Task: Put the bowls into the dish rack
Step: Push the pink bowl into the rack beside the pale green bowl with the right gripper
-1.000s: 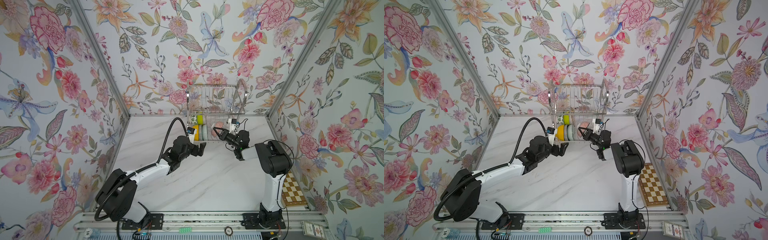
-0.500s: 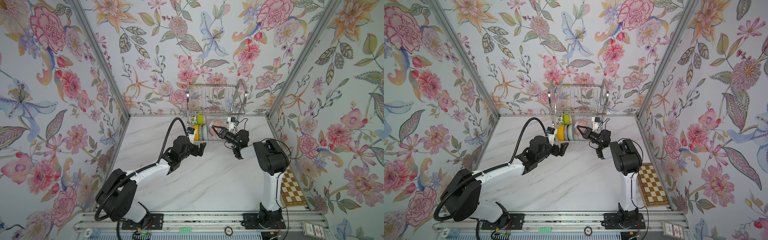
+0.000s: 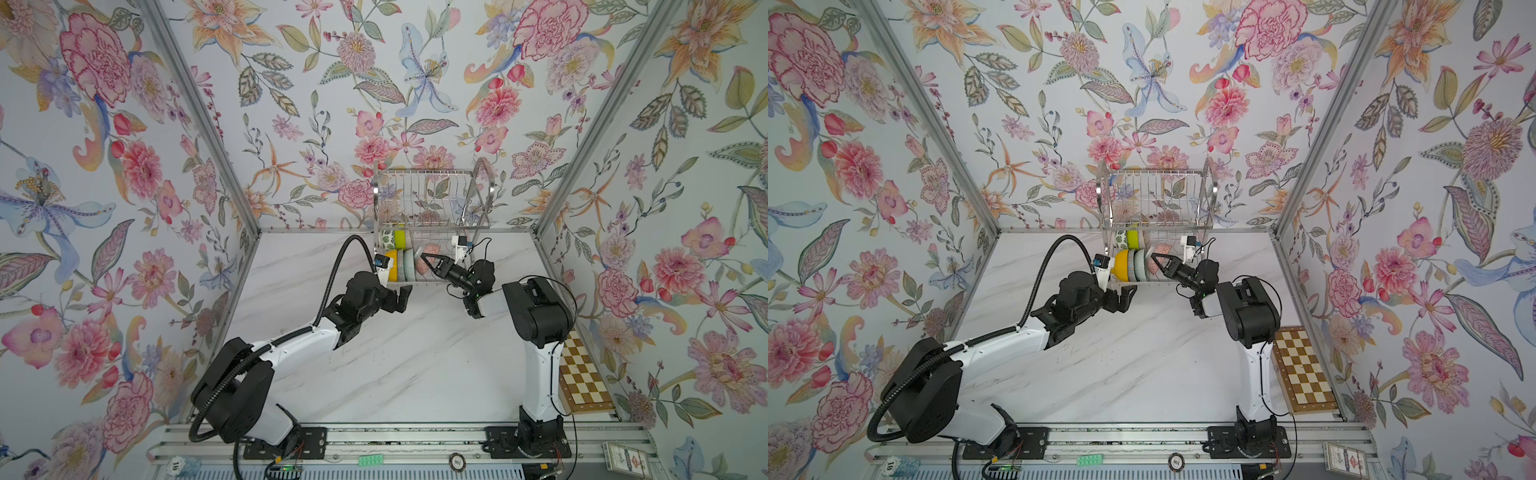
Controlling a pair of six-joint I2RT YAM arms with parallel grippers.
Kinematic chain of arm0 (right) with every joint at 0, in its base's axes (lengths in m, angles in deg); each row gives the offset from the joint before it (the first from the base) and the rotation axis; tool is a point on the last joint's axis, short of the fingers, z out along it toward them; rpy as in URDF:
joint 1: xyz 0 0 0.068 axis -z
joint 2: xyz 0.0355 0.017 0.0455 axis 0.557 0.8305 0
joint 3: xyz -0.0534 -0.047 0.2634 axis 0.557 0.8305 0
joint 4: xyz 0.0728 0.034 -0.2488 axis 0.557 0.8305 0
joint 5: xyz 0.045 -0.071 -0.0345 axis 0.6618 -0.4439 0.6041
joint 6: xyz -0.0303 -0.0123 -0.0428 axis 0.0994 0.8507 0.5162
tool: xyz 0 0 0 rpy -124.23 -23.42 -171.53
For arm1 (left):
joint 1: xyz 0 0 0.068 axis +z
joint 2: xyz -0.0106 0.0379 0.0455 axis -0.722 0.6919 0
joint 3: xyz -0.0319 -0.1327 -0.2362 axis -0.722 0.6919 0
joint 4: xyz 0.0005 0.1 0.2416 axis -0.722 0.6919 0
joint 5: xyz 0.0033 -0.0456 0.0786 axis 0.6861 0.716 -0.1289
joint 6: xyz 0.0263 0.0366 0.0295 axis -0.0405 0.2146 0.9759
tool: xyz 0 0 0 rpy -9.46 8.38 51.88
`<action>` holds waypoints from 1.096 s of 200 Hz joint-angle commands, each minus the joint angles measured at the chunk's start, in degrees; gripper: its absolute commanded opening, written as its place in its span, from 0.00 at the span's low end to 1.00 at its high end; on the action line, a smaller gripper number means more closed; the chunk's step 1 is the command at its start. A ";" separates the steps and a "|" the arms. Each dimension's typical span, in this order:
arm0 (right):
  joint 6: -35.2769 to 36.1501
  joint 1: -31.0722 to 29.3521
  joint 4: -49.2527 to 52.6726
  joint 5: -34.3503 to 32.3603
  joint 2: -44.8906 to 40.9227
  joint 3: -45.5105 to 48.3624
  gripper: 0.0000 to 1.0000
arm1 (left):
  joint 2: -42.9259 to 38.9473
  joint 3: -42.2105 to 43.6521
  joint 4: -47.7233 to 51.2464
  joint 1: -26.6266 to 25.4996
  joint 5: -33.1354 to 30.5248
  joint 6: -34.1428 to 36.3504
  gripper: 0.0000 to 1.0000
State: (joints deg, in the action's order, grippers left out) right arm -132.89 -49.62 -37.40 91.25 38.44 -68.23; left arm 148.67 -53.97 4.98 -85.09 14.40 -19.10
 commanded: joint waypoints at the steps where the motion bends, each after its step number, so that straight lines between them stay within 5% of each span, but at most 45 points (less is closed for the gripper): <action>1: -1.36 -0.49 -3.06 0.71 1.27 -1.65 0.00 | -0.90 -1.67 0.33 0.73 0.17 -0.13 0.99; 157: -2.74 -0.50 1.89 2.68 2.19 -2.16 0.00 | -1.95 -1.48 0.54 0.73 0.06 -0.04 0.99; 219: 12.59 -1.45 24.27 -1.27 -4.15 -2.50 0.00 | -2.31 -1.48 0.60 0.73 -0.16 -0.02 0.99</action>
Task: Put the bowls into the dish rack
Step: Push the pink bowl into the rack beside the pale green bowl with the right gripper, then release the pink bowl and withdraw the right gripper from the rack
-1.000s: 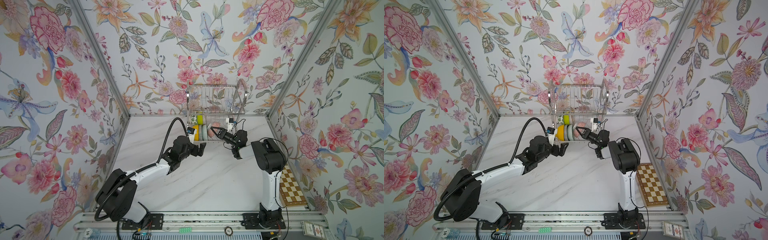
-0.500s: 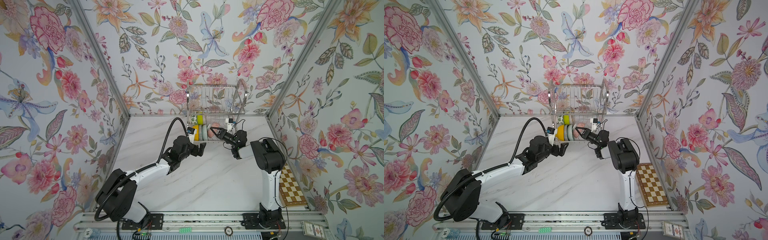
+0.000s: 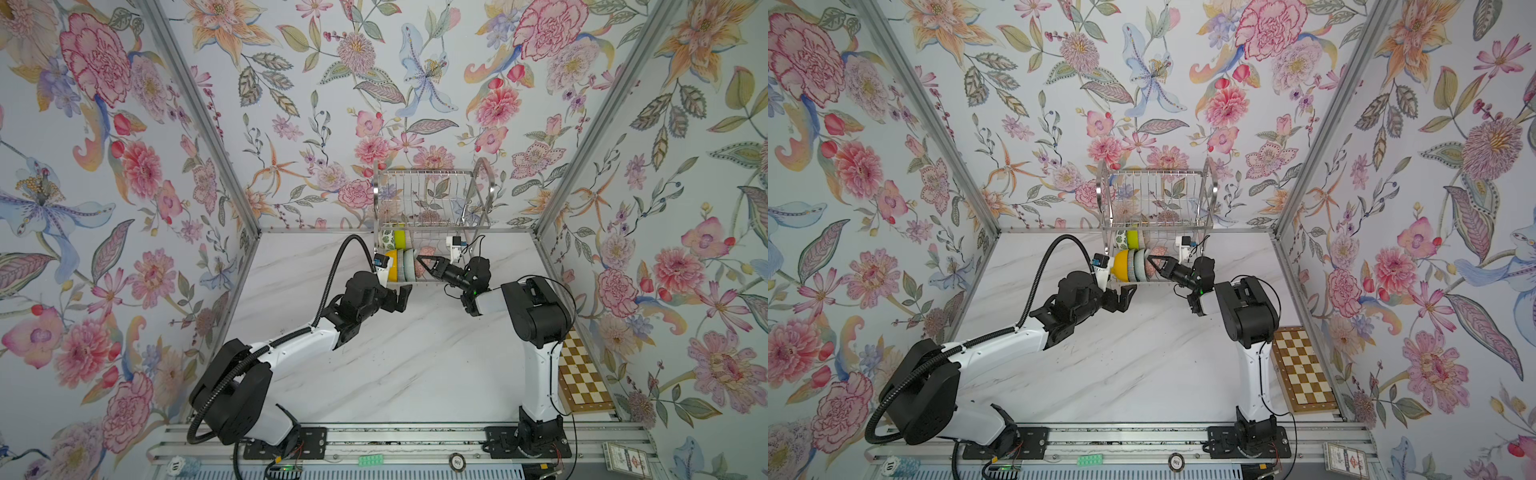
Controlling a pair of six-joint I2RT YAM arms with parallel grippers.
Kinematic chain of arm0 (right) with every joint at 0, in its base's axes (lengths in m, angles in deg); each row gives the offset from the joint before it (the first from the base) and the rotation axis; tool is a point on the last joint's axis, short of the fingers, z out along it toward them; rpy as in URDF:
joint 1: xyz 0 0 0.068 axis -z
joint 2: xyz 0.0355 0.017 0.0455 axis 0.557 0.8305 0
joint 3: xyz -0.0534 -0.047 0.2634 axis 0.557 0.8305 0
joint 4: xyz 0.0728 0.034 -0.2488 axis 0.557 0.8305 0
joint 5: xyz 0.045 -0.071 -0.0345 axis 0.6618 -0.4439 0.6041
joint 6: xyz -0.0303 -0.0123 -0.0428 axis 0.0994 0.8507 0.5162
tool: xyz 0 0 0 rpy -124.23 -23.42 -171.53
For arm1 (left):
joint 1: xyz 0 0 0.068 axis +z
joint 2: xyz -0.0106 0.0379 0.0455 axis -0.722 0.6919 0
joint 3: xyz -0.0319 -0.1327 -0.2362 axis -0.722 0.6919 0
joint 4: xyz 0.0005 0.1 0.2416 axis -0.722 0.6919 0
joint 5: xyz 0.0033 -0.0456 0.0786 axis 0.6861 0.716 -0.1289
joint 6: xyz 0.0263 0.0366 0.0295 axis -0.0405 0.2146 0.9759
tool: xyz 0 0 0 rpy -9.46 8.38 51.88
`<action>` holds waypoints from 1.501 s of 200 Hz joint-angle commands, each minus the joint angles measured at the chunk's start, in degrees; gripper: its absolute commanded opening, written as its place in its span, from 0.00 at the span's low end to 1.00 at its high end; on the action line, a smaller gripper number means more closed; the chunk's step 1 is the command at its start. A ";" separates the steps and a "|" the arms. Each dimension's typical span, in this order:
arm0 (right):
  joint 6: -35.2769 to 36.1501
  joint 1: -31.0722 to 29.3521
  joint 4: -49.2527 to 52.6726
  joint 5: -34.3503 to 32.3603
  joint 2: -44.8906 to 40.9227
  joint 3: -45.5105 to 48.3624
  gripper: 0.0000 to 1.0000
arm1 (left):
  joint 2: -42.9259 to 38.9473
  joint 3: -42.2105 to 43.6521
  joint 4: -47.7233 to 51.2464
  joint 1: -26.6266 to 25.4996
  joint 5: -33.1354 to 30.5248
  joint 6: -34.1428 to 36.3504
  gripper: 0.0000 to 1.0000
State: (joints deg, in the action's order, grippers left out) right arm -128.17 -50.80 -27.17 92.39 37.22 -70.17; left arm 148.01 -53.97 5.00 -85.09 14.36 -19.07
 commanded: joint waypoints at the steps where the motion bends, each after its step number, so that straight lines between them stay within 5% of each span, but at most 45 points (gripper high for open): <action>1: 7.94 -0.32 14.13 -2.41 -2.95 -0.63 0.00 | -1.65 -1.48 0.57 0.73 -0.10 -0.05 0.99; 300: 9.68 -0.09 11.99 -5.45 -5.11 2.03 0.35 | -1.23 -1.48 0.82 0.79 -0.63 -0.02 0.99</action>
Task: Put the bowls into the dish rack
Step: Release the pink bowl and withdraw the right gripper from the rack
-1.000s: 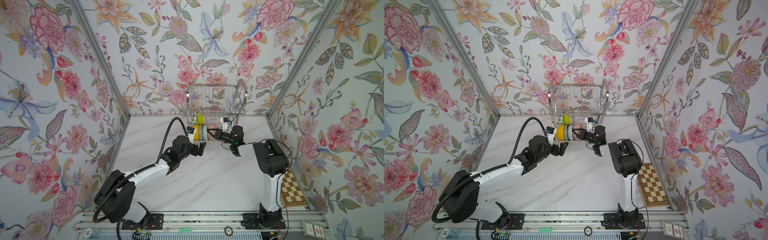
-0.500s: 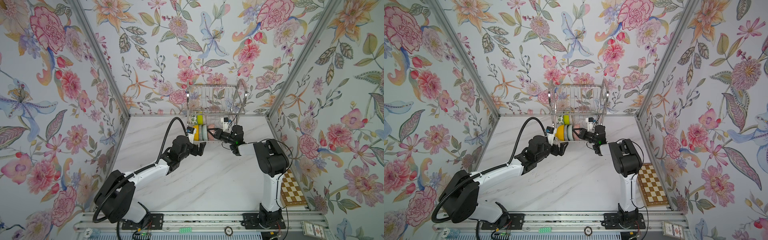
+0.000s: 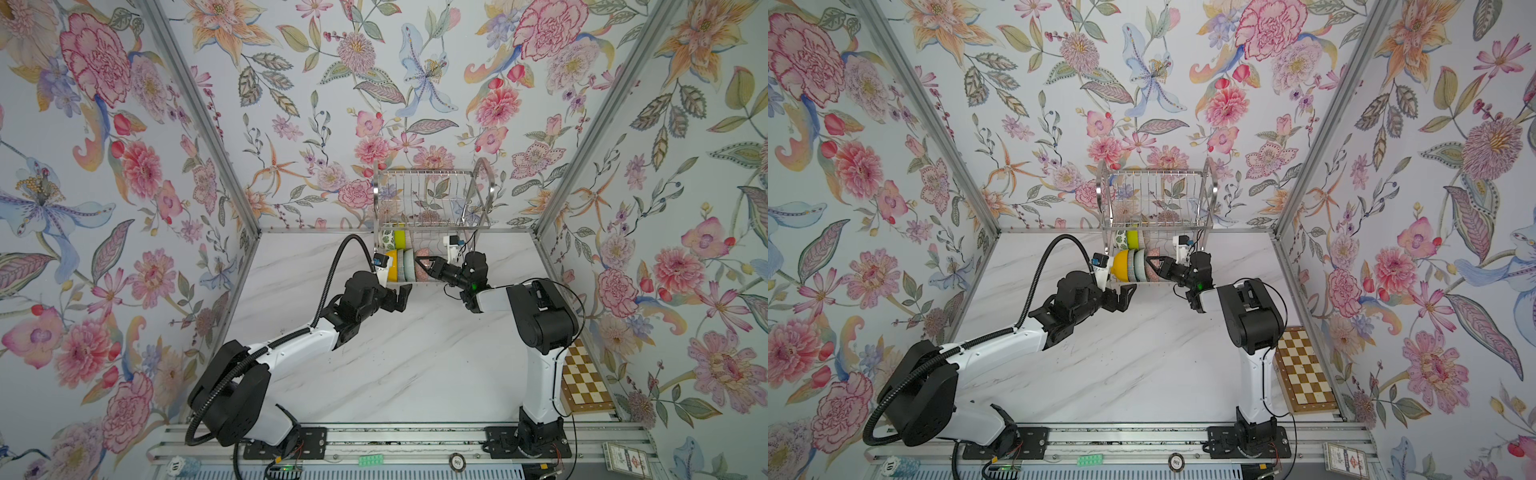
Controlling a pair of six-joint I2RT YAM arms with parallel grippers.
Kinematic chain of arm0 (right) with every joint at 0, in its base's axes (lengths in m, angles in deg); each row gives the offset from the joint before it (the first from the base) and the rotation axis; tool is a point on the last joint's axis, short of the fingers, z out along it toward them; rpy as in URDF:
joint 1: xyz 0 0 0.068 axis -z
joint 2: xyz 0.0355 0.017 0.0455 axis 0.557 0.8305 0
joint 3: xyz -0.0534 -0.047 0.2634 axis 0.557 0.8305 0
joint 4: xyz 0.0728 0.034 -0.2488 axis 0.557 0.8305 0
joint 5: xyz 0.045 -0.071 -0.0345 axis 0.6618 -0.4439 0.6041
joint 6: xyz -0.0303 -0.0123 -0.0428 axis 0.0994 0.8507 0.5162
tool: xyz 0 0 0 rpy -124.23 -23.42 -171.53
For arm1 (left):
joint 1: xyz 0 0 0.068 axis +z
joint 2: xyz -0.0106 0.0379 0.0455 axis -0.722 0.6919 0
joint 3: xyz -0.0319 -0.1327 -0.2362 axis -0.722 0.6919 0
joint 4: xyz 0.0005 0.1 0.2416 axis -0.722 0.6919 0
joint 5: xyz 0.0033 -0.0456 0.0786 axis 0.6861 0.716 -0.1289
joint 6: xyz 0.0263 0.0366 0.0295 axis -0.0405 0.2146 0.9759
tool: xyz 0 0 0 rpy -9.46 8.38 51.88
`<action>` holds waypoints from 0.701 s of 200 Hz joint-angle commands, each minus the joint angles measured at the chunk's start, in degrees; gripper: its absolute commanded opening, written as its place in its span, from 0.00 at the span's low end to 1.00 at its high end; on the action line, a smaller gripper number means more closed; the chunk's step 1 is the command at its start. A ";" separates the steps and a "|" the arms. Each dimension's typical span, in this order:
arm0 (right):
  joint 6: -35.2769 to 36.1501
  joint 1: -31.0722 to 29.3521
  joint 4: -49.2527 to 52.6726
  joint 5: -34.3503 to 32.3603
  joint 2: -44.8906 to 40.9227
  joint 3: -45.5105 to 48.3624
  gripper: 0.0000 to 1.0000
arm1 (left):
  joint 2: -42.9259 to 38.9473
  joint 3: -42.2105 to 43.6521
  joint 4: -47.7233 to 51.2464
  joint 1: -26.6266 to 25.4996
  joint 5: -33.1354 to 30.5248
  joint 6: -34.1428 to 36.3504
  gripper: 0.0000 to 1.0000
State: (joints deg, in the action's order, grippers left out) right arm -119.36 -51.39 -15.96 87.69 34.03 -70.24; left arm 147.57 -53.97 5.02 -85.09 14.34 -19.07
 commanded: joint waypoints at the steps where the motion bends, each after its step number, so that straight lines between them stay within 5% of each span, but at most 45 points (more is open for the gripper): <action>1: 0.88 0.50 0.75 -0.82 -1.99 2.18 0.35 | -0.79 -1.48 0.81 0.76 -0.55 -0.04 0.99; 140: 4.94 0.32 -2.14 -5.76 -7.89 8.78 0.56 | -0.96 -1.31 0.57 0.74 -0.27 -0.32 0.99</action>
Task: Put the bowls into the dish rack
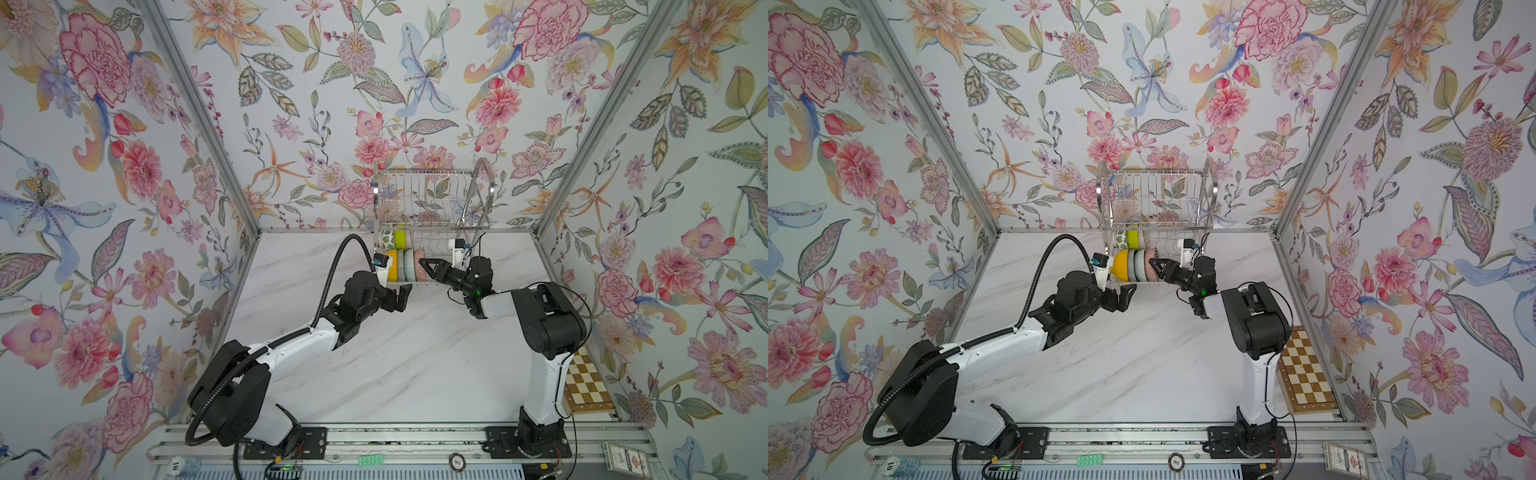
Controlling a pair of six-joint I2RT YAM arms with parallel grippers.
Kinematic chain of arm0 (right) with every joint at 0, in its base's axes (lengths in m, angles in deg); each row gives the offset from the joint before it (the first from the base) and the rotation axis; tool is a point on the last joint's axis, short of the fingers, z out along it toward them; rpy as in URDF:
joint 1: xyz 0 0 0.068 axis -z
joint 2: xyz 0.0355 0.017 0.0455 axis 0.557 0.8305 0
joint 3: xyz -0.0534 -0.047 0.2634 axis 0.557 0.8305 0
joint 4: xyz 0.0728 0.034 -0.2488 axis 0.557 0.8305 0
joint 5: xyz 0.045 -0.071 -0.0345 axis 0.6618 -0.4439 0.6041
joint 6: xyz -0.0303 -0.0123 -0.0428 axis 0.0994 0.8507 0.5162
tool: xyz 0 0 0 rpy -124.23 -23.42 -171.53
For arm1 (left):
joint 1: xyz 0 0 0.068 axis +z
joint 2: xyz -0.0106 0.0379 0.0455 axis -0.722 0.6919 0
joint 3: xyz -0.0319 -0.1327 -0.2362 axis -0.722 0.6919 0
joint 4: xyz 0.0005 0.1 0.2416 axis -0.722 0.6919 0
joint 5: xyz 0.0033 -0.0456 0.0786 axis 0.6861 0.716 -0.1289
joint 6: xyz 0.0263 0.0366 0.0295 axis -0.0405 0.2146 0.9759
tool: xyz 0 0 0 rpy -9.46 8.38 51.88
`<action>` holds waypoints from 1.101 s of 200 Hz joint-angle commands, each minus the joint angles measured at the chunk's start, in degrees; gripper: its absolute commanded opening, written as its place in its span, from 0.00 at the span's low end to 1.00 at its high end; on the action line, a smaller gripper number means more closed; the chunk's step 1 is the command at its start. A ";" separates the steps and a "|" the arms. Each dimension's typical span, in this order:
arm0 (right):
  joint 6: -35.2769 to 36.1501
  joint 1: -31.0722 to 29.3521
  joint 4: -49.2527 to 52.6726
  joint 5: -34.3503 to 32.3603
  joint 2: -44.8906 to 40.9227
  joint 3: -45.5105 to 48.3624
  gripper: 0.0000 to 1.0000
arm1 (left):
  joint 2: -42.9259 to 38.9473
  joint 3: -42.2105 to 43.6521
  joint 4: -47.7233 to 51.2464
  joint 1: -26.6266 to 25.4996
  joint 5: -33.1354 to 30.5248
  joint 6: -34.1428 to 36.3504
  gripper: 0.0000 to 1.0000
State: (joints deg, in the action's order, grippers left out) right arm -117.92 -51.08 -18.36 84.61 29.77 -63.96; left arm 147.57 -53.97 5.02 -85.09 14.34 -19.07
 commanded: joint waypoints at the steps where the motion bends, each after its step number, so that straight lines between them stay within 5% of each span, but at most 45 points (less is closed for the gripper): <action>1: 3.58 -0.04 0.28 -2.79 -3.74 2.63 0.56 | -0.96 -1.31 0.56 0.73 -0.25 -0.32 0.99; 99: 16.58 -4.93 6.03 -16.08 -19.13 16.72 0.99 | 0.10 0.51 -1.43 0.70 -2.23 0.20 0.99; 135: 17.89 -7.58 6.46 -22.50 -25.09 22.67 0.99 | -0.02 1.54 -1.23 0.86 -8.06 0.37 0.99; 184: 18.57 -10.36 6.55 -30.54 -30.72 28.09 0.99 | -2.72 -7.57 14.32 1.97 -20.32 0.94 0.99; 220: 16.98 -8.43 10.34 -34.53 -33.92 28.66 0.99 | -9.50 -2.99 13.45 6.62 -29.05 1.51 0.99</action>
State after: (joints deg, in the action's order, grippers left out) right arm -100.59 -60.70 -10.93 55.47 -1.12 -36.18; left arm 143.33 -59.15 16.57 -82.16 -5.73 -18.79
